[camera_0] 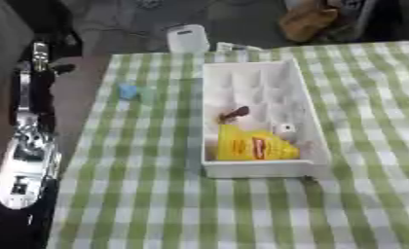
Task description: Pick up objects on the table and place them in the box.
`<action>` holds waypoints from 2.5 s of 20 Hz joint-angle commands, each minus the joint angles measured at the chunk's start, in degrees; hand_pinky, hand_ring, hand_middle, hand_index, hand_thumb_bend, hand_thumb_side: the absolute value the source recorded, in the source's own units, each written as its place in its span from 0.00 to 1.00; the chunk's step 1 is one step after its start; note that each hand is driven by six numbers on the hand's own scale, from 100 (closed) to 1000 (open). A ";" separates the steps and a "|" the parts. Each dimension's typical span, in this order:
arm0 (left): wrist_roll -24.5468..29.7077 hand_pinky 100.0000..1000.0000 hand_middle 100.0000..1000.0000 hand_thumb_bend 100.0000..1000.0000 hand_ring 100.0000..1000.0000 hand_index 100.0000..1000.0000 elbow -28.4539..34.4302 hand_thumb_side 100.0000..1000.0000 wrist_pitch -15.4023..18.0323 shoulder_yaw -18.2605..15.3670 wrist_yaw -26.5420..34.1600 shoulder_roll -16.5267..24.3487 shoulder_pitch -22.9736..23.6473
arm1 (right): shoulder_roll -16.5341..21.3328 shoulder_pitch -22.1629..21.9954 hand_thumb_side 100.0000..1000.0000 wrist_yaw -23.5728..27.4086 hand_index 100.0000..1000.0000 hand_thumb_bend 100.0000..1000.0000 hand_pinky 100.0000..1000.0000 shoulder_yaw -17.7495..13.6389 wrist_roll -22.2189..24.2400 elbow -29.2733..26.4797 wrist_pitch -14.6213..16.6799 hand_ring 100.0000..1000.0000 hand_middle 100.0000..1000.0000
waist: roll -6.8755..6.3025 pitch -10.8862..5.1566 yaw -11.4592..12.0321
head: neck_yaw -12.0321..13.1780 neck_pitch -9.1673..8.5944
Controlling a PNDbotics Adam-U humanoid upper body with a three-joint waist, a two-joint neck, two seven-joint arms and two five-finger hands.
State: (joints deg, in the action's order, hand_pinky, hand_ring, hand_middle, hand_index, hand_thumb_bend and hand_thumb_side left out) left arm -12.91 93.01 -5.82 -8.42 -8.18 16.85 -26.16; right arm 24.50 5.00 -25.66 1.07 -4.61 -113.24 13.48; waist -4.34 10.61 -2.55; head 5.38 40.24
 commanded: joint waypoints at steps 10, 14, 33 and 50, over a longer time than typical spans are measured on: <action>8.77 0.76 0.73 0.30 0.80 0.86 -16.57 0.63 -10.89 9.69 -11.06 16.34 -12.43 | 1.70 0.61 0.46 0.40 0.94 0.00 0.51 0.35 0.84 -1.36 0.50 0.56 0.70 | 0.28 -2.51 -2.06 | 1.06 0.10; 12.60 0.76 0.69 0.38 0.79 0.85 -22.81 0.61 -14.64 15.36 -14.90 16.29 -18.55 | 1.84 0.57 0.46 0.69 0.94 0.00 0.51 0.46 1.12 -1.36 0.58 0.56 0.70 | 0.22 -2.81 -2.42 | 1.29 0.29; 22.11 0.79 0.69 0.48 0.79 0.79 -49.99 0.31 -9.84 19.82 -31.62 7.18 -32.68 | 1.92 0.59 0.47 0.96 0.94 0.00 0.50 0.94 1.79 -1.36 0.52 0.56 0.70 | -0.59 -3.14 -4.60 | 0.55 0.06; 11.90 0.78 0.67 0.41 0.78 0.77 -61.08 0.26 -12.19 12.41 -47.58 4.99 -33.93 | 1.54 0.87 0.47 0.71 0.94 0.00 0.51 1.14 1.81 -1.36 0.91 0.56 0.70 | -0.08 -2.36 -5.23 | -0.14 -0.89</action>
State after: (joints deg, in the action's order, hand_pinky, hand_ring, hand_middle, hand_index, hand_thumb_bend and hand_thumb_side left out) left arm -0.98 31.46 -18.27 4.89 -54.43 20.98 -58.44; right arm 25.05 5.16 -25.15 2.22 -2.86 -113.24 14.22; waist -4.41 9.55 -7.79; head 5.40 40.12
